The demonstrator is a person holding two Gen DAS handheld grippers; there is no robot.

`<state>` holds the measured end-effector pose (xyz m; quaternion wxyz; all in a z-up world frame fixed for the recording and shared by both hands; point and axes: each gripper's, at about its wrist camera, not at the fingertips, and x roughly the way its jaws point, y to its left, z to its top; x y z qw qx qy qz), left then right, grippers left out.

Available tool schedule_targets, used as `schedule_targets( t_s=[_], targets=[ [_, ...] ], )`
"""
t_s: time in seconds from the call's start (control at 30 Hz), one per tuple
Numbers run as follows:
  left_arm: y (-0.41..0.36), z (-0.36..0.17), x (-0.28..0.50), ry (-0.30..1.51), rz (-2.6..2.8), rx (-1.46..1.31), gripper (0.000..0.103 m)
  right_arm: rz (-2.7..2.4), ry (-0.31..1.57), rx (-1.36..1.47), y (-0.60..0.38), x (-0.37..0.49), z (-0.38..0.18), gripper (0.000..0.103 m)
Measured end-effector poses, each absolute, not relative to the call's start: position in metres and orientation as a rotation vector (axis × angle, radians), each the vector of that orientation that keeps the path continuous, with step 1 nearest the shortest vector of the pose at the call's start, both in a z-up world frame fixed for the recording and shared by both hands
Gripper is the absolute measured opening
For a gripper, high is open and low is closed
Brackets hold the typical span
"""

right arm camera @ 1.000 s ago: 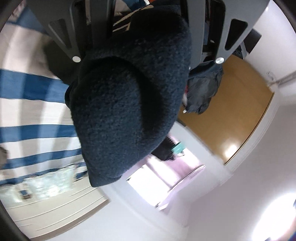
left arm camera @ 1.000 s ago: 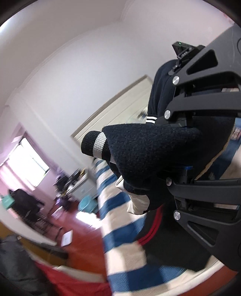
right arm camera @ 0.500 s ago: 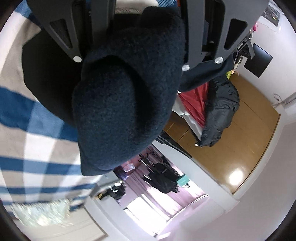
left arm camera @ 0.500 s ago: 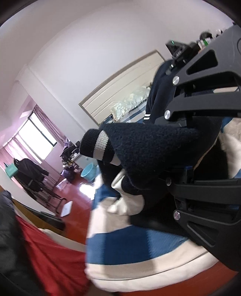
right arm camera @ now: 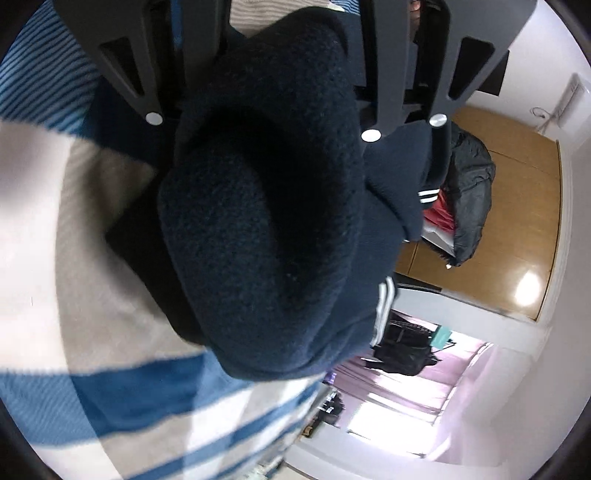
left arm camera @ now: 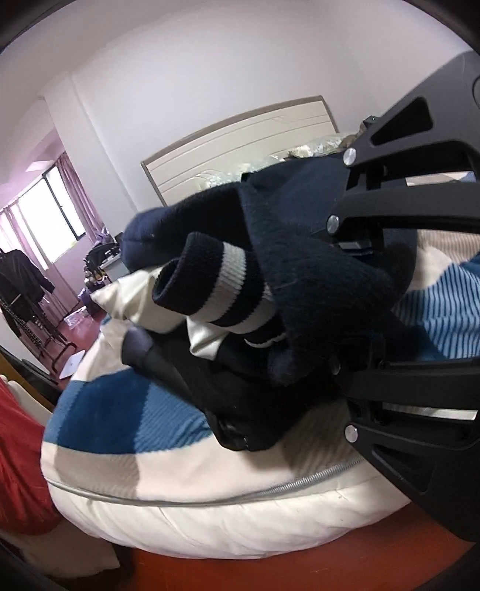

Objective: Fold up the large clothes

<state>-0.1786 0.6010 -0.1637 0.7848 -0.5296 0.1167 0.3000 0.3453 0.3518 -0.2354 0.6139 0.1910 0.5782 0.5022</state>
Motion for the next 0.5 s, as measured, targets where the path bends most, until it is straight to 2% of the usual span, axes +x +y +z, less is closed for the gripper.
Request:
schedule_targets(
  t_s=[0.03, 0.1, 0.13, 0.17, 0.2, 0.23, 0.27, 0.3, 0.5],
  targets=[
    [0.601, -0.163, -0.181, 0.252, 0.646, -1.142, 0.033, 1.159, 1.331, 0.429, 0.350, 0.344, -0.235, 0.037],
    [0.597, -0.152, -0.183, 0.252, 0.637, -1.114, 0.037, 1.175, 1.323, 0.395, 0.349, 0.337, -0.226, 0.047],
    [0.593, -0.144, -0.183, 0.271, 0.635, -1.082, 0.051, 1.195, 1.318, 0.367, 0.347, 0.333, -0.219, 0.052],
    [0.589, -0.137, -0.183, 0.288, 0.629, -1.051, 0.068, 1.218, 1.312, 0.336, 0.345, 0.328, -0.211, 0.061],
    [0.585, -0.133, -0.184, 0.289, 0.617, -1.040, 0.074, 1.232, 1.308, 0.319, 0.340, 0.326, -0.210, 0.073],
    [0.581, -0.128, -0.187, 0.288, 0.594, -1.038, 0.083, 1.250, 1.302, 0.286, 0.334, 0.320, -0.202, 0.079],
    [0.577, -0.124, -0.190, 0.298, 0.587, -1.033, 0.088, 1.253, 1.296, 0.262, 0.331, 0.314, -0.194, 0.090],
    [0.572, -0.119, -0.193, 0.314, 0.598, -1.013, 0.088, 1.265, 1.289, 0.240, 0.326, 0.307, -0.185, 0.095],
    [0.543, -0.078, -0.215, 0.330, 0.665, -0.878, 0.091, 1.301, 1.202, 0.158, 0.294, 0.281, -0.140, 0.098]
  ],
)
